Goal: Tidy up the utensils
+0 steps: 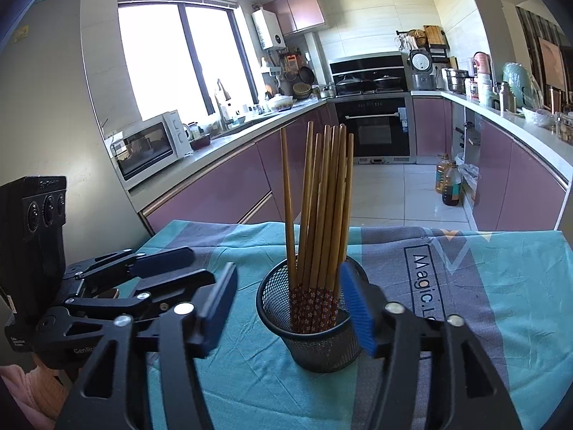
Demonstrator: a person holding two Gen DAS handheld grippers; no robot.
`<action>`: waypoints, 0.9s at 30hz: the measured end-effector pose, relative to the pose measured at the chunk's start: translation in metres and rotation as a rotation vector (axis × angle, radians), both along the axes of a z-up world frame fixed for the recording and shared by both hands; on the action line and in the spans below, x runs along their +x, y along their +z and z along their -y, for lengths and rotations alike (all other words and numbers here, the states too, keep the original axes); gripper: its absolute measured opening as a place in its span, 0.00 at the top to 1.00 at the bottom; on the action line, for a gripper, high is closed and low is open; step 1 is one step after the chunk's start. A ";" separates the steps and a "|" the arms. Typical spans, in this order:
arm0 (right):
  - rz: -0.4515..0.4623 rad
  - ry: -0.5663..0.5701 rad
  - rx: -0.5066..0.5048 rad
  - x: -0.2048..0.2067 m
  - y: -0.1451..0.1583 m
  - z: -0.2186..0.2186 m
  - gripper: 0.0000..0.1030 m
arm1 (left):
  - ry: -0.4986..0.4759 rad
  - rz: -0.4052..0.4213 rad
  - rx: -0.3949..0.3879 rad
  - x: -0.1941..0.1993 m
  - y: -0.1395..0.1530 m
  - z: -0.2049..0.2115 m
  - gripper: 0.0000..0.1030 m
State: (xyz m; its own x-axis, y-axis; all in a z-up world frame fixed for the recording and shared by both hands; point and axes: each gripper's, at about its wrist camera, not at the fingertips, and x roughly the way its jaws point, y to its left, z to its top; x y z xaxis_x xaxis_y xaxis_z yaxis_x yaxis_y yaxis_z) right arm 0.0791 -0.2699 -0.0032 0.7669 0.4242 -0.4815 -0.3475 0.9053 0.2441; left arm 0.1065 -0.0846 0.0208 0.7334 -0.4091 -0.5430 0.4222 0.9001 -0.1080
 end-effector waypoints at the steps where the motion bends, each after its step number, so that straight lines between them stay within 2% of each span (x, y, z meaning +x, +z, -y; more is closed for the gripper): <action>1: 0.009 -0.008 0.000 -0.003 0.000 0.000 0.38 | 0.017 0.011 0.003 -0.003 0.000 -0.003 0.42; 2: 0.015 -0.014 0.001 -0.005 -0.001 0.001 0.35 | 0.031 0.023 0.007 -0.005 0.001 -0.007 0.36; 3: 0.022 -0.019 0.001 -0.006 -0.001 0.002 0.33 | 0.042 0.034 0.011 -0.009 0.000 -0.009 0.34; 5: 0.043 -0.038 -0.006 -0.012 -0.002 0.002 0.21 | 0.074 0.057 0.016 -0.016 -0.002 -0.017 0.27; 9: 0.081 -0.060 -0.045 -0.022 -0.006 -0.003 0.14 | 0.123 0.088 0.009 -0.028 -0.007 -0.031 0.18; 11: 0.102 -0.073 -0.068 -0.026 -0.008 -0.007 0.07 | 0.153 0.105 0.004 -0.036 -0.009 -0.039 0.09; 14: 0.135 -0.082 -0.073 -0.033 -0.009 -0.008 0.07 | 0.185 0.125 0.003 -0.041 -0.009 -0.042 0.06; 27: 0.201 -0.127 -0.094 -0.052 -0.012 -0.016 0.07 | 0.305 0.198 -0.024 -0.072 -0.011 -0.069 0.06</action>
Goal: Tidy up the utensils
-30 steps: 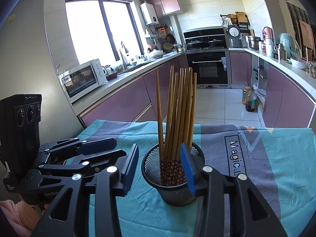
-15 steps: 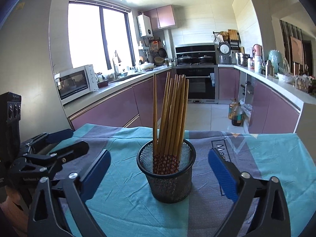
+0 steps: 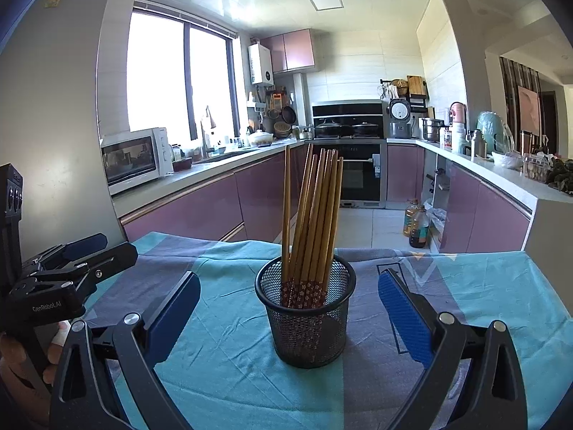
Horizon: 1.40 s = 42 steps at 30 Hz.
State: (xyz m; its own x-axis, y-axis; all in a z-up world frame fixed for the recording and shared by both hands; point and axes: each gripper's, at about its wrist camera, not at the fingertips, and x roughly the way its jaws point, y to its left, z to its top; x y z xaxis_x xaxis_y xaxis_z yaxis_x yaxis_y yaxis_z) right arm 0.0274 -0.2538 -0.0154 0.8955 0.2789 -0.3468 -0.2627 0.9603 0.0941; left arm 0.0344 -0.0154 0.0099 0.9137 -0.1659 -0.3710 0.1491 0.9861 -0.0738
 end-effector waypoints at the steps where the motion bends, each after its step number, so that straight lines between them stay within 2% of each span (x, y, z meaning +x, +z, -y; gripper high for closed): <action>1: 0.007 -0.006 -0.007 -0.001 0.000 -0.001 0.07 | 0.003 -0.001 -0.003 -0.001 0.001 0.000 0.06; 11: 0.068 -0.040 -0.040 -0.013 0.002 -0.009 0.07 | 0.038 0.024 0.004 -0.013 0.000 -0.004 0.06; 42: 0.114 -0.094 -0.034 -0.023 -0.001 -0.008 0.07 | 0.093 0.129 0.045 -0.040 0.008 -0.005 0.06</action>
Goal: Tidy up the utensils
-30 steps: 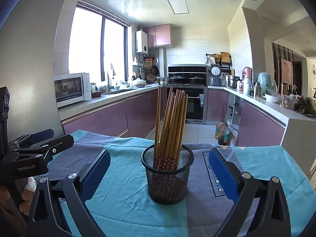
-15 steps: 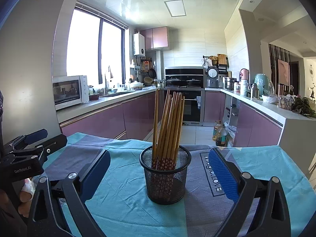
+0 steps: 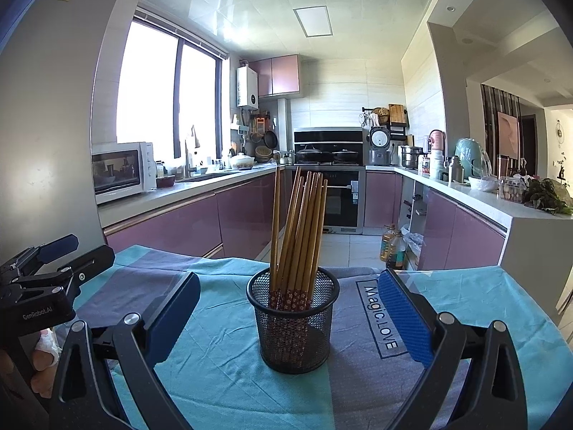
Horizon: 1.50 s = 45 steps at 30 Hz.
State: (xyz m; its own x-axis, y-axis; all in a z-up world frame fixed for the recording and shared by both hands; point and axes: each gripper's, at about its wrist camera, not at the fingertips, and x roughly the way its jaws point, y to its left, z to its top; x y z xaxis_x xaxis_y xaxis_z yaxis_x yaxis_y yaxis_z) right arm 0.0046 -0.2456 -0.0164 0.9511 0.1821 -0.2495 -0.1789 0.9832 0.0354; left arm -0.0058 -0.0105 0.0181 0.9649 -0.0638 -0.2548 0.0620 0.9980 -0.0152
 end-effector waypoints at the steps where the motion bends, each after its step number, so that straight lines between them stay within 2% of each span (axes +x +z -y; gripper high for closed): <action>1: 0.000 -0.001 -0.001 0.000 0.000 0.000 0.07 | 0.003 0.003 0.001 -0.001 0.000 0.000 0.06; 45: 0.012 -0.011 0.006 -0.001 0.001 0.000 0.07 | 0.027 0.034 0.012 -0.012 0.003 -0.001 0.06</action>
